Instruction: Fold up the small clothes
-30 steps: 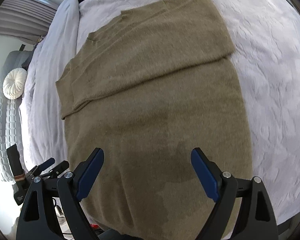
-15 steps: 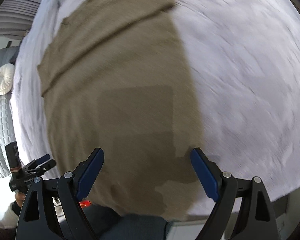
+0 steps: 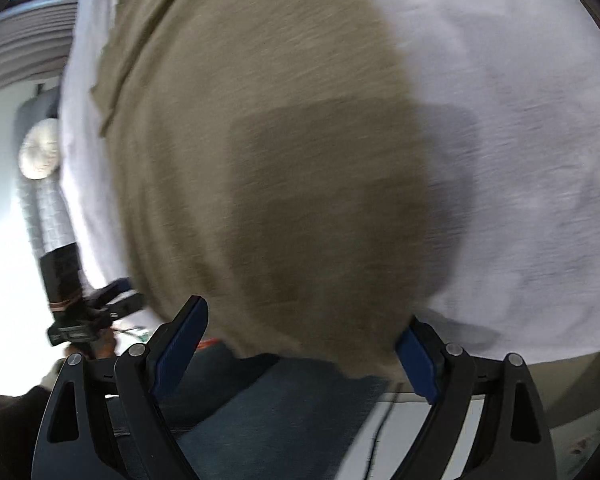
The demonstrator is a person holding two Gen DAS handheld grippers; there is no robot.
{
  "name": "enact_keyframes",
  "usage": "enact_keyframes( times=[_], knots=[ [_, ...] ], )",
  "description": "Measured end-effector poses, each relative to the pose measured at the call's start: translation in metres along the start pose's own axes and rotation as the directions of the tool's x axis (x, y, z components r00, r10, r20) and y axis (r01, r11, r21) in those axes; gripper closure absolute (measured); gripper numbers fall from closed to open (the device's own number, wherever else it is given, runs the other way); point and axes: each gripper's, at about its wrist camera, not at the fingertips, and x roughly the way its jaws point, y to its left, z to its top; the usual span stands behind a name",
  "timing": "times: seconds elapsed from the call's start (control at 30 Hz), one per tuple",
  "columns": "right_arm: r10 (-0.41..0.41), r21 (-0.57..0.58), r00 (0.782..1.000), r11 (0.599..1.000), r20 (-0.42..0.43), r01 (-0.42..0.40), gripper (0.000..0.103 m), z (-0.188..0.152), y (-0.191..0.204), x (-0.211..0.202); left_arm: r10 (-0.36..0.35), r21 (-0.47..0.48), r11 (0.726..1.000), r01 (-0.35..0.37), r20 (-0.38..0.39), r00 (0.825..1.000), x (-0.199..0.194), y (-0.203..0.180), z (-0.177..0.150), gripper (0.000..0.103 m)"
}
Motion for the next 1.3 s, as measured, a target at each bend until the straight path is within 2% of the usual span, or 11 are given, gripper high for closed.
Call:
enact_keyframes(
  times=[0.1, 0.13, 0.2, 0.27, 0.37, 0.63, 0.77, 0.9, 1.23, 1.27, 1.3],
  knots=[
    [0.004, 0.050, 1.000, 0.999, 0.006, -0.005, 0.060, 0.002, 0.000, -0.001, 0.009, 0.008, 1.000, -0.009, 0.002, 1.000, -0.001, -0.007, 0.000, 0.034],
    [0.016, 0.066, 1.000, 0.998, 0.012, -0.016, 0.089, 0.002, -0.003, 0.000, 0.023, 0.005, 1.000, -0.023, 0.002, 1.000, -0.005, -0.004, 0.001, 0.043],
    [0.052, 0.044, 0.998, 0.998, 0.032, -0.054, 0.092, 0.003, 0.002, -0.006, 0.051, -0.013, 0.999, -0.051, -0.005, 0.999, -0.011, 0.007, 0.005, 0.078],
    [0.082, 0.001, 0.996, 0.997, 0.031, -0.082, 0.092, 0.006, 0.014, -0.011, 0.010, -0.054, 0.998, -0.011, -0.007, 1.000, -0.033, 0.026, 0.016, 0.090],
    [0.188, -0.049, 0.980, 0.981, 0.068, -0.185, 0.092, 0.012, 0.037, -0.028, -0.108, -0.106, 0.988, 0.112, 0.043, 0.993, -0.055, 0.035, 0.020, 0.092],
    [0.374, -0.129, 0.896, 0.927, 0.240, -0.352, 0.092, 0.074, 0.081, -0.073, -0.160, -0.078, 0.979, 0.186, 0.262, 0.952, -0.124, 0.030, 0.078, 0.092],
    [0.390, -0.114, 0.866, 0.921, 0.313, -0.373, 0.092, 0.122, 0.087, -0.079, -0.103, -0.081, 0.986, 0.144, 0.384, 0.917, -0.151, 0.036, 0.126, 0.092],
    [0.350, -0.042, 0.871, 0.933, 0.345, -0.358, 0.092, 0.172, 0.087, -0.061, -0.012, -0.126, 0.989, 0.081, 0.468, 0.884, -0.160, 0.049, 0.172, 0.092],
    [0.326, 0.077, 0.867, 0.922, 0.377, -0.379, 0.090, 0.223, 0.056, -0.047, 0.218, -0.223, 0.967, -0.121, 0.484, 0.848, -0.153, 0.077, 0.204, 0.091],
    [0.348, 0.077, 0.857, 0.911, 0.381, -0.404, 0.088, 0.224, 0.054, -0.046, 0.225, -0.226, 0.966, -0.129, 0.478, 0.849, -0.148, 0.077, 0.206, 0.090],
    [0.362, 0.079, 0.849, 0.903, 0.384, -0.421, 0.088, 0.228, 0.053, -0.045, 0.230, -0.228, 0.964, -0.134, 0.472, 0.851, -0.146, 0.078, 0.207, 0.064]
  ],
)
